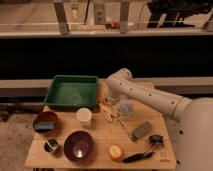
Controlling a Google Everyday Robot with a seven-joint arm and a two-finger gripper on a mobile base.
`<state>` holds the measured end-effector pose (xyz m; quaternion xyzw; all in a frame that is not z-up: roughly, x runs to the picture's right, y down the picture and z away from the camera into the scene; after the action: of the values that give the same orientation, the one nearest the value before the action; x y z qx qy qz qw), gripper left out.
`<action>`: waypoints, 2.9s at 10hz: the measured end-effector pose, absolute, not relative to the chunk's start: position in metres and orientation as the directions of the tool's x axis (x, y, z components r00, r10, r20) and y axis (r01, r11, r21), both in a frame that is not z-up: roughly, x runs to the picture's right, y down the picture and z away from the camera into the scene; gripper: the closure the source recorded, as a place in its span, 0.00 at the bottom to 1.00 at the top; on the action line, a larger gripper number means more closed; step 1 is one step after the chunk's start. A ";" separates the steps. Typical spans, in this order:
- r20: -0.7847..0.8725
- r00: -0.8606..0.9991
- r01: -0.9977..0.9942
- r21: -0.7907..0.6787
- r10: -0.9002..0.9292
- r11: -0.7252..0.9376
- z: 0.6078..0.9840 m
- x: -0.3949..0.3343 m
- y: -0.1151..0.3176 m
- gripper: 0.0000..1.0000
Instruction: Place banana in tray
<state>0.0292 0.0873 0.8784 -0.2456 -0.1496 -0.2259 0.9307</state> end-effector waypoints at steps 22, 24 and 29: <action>0.358 0.911 0.347 -0.391 -0.206 0.853 0.880 0.056 0.080 0.86; 0.362 0.908 0.341 -0.346 -0.211 0.874 0.865 0.059 0.062 0.86; 0.352 0.907 0.332 -0.259 -0.231 0.907 0.842 0.058 0.018 0.86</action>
<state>0.0583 0.0176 0.8416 -0.1584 -0.1588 -0.1462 0.9635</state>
